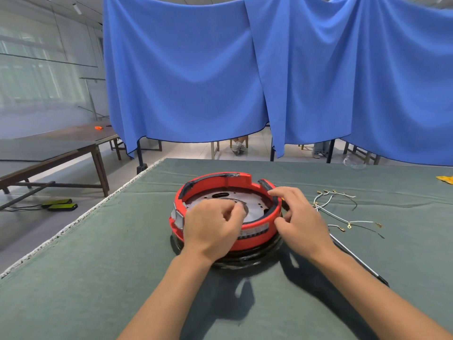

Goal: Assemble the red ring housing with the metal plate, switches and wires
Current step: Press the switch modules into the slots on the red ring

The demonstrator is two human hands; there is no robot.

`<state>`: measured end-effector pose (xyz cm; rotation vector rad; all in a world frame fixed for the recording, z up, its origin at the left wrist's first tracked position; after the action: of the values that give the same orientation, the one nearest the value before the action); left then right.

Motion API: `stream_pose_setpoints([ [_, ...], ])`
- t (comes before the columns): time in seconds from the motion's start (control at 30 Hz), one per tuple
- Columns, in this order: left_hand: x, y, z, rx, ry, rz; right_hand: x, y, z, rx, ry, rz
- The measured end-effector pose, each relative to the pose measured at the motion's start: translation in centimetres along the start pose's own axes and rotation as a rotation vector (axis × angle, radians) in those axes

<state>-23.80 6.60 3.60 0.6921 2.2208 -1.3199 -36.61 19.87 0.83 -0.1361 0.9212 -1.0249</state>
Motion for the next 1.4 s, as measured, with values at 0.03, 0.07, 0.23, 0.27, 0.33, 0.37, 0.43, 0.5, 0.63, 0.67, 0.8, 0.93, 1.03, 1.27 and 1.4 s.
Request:
stream_pose_setpoints([
  [0.03, -0.3, -0.2, 0.5, 0.020, 0.016, 0.022, -0.3, -0.1, -0.2, 0.009, 0.003, 0.032],
  [0.07, -0.7, -0.3, 0.9, 0.054, -0.003, 0.051, -0.5, -0.2, -0.2, 0.008, -0.020, 0.063],
  [0.23, -1.0, -0.5, -0.5, 0.144, -0.401, 0.033, -0.3, 0.1, 0.8, -0.035, -0.048, 0.057],
  [0.27, -0.7, -0.3, -1.4, 0.150, -0.427, -0.004, -0.3, 0.2, 1.0, -0.044, -0.080, 0.042],
  [0.33, 0.3, 0.1, -3.1, 0.161, -0.448, -0.060, -0.2, 0.3, 1.5, -0.072, -0.172, 0.038],
  [0.37, 0.8, 0.3, -3.8, 0.166, -0.463, -0.062, -0.1, 0.3, 1.8, -0.085, -0.211, 0.032],
  [0.43, 1.7, 0.6, -4.6, 0.179, -0.512, -0.042, 0.1, 0.3, 2.0, -0.086, -0.238, -0.005],
  [0.5, 2.1, 0.6, -4.4, 0.203, -0.576, -0.037, 0.5, 0.3, 1.8, -0.079, -0.228, -0.035],
  [0.63, 2.7, -0.4, -3.6, 0.260, -0.622, -0.051, 1.0, -0.1, 1.3, -0.079, -0.233, -0.050],
  [0.67, 2.9, -0.6, -3.4, 0.278, -0.630, -0.064, 1.1, -0.3, 1.2, -0.082, -0.217, -0.066],
  [0.8, 3.6, -1.1, -2.4, 0.322, -0.619, -0.166, 1.3, -2.3, -0.4, -0.017, -0.075, -0.165],
  [0.93, 3.9, -1.1, -1.6, 0.325, -0.622, -0.249, 1.8, -6.5, -2.8, 0.074, 0.310, -0.016],
  [1.03, 4.0, -1.3, -1.1, 0.321, -0.621, -0.276, 2.3, -9.7, -4.5, 0.186, 0.529, 0.122],
  [1.27, 4.3, -2.2, 0.3, 0.265, -0.591, -0.256, 4.6, -12.5, -7.3, 0.256, 0.696, 0.279],
  [1.4, 4.3, -2.5, 0.4, 0.216, -0.555, -0.209, 3.8, -12.1, -6.3, 0.109, 0.590, 0.076],
])
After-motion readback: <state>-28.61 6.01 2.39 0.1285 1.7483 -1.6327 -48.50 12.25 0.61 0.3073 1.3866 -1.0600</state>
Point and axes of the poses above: each hand's wrist, its own y-axis away from the middle knuckle, its own x-axis out of the palm, z = x × y, the point moved 4 cm from there along -y, towards the middle knuckle, and after that the axes turned 7 degrees about -y, right-handed, at the moved point
